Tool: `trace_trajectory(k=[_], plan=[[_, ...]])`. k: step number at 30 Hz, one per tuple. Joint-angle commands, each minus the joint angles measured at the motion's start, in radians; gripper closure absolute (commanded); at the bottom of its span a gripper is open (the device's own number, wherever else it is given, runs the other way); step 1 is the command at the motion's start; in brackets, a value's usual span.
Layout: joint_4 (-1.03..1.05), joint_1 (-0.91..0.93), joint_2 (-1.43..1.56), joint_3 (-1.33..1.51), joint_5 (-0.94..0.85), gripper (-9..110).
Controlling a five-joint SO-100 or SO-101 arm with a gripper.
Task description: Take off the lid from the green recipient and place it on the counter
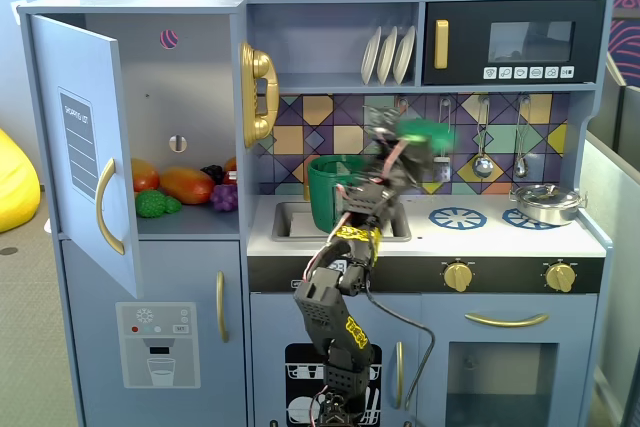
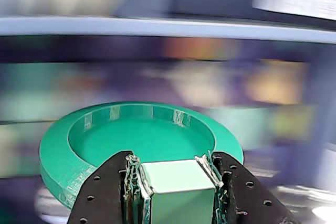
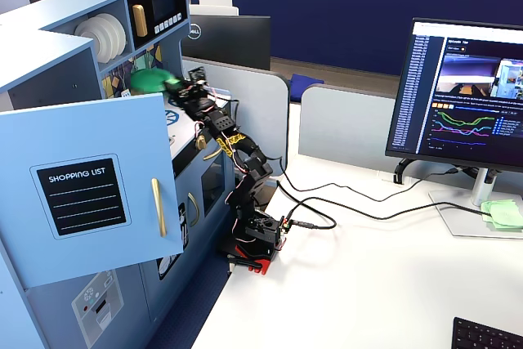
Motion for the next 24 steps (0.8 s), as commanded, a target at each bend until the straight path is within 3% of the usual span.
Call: trace_trajectory(k=[1,11,24], plan=[[-0.155,0.095,0.034,0.098,-0.034,101],[-0.422,0.083,-0.035,0.420,-0.089,101],[-0.515,0.094,-0.147,0.529,-0.080,100]])
